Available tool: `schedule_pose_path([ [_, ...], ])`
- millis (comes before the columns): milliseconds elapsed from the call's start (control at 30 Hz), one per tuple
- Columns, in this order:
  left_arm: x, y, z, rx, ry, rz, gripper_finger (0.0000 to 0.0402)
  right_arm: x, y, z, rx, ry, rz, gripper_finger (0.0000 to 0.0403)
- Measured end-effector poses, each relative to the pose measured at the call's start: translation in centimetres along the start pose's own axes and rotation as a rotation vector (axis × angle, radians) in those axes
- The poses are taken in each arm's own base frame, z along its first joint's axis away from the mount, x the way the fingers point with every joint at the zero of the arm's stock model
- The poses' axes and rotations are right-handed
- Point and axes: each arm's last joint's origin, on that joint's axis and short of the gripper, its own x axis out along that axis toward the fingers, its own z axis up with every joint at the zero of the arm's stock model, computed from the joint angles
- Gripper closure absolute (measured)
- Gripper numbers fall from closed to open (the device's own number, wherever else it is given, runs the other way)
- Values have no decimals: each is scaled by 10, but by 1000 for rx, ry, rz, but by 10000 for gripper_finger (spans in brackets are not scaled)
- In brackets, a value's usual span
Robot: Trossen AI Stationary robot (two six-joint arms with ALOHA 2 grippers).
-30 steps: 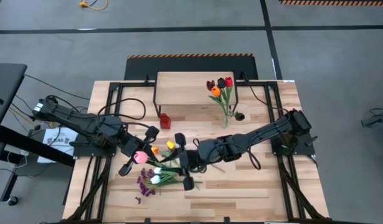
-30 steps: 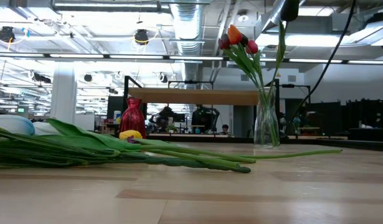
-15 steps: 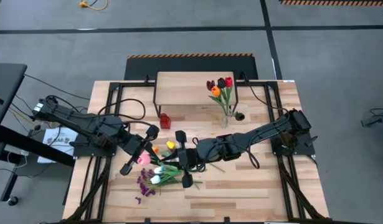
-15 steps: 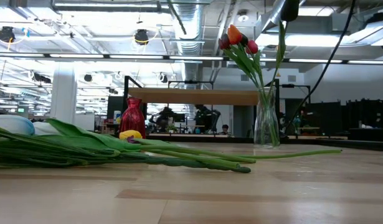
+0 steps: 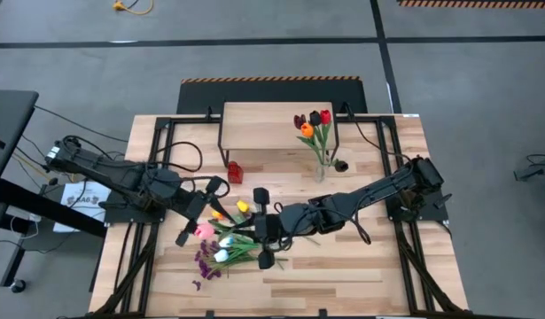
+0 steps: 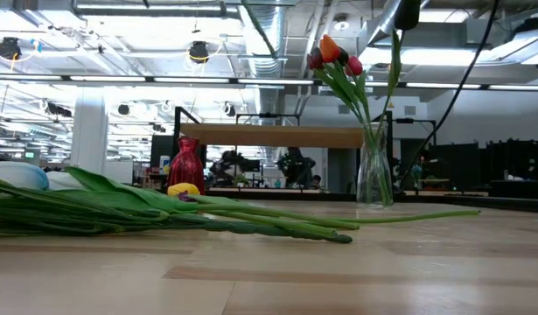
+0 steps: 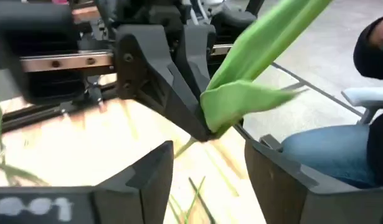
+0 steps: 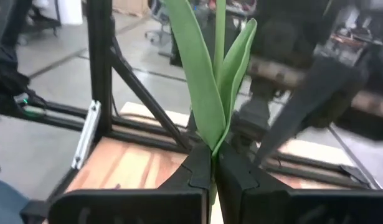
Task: Pick and place flowers into a vace then onto a shelf
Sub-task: Put the light pink flower into the transparent vase
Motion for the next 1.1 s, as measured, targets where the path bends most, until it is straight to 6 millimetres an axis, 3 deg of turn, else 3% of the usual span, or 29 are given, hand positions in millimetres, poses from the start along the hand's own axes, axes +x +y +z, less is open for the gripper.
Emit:
schedule_pose_path([
  [300, -58, -2, 14, -29, -171, 85, 207, 0, 0, 0, 23, 10, -34, 402],
  [500, -88, -3, 6, -52, -304, 222, 226, -18, -2, 20, -12, -41, -110, 403],
  [667, -90, -6, -20, -65, -386, 277, 242, -44, -9, 51, -64, -163, -170, 403],
  [867, -77, -10, -52, -57, -417, 230, 249, -90, -25, 85, -120, -257, -281, 403],
  [1100, -65, -14, -70, 13, -437, 119, 249, -126, -47, 109, -152, -348, -431, 403],
])
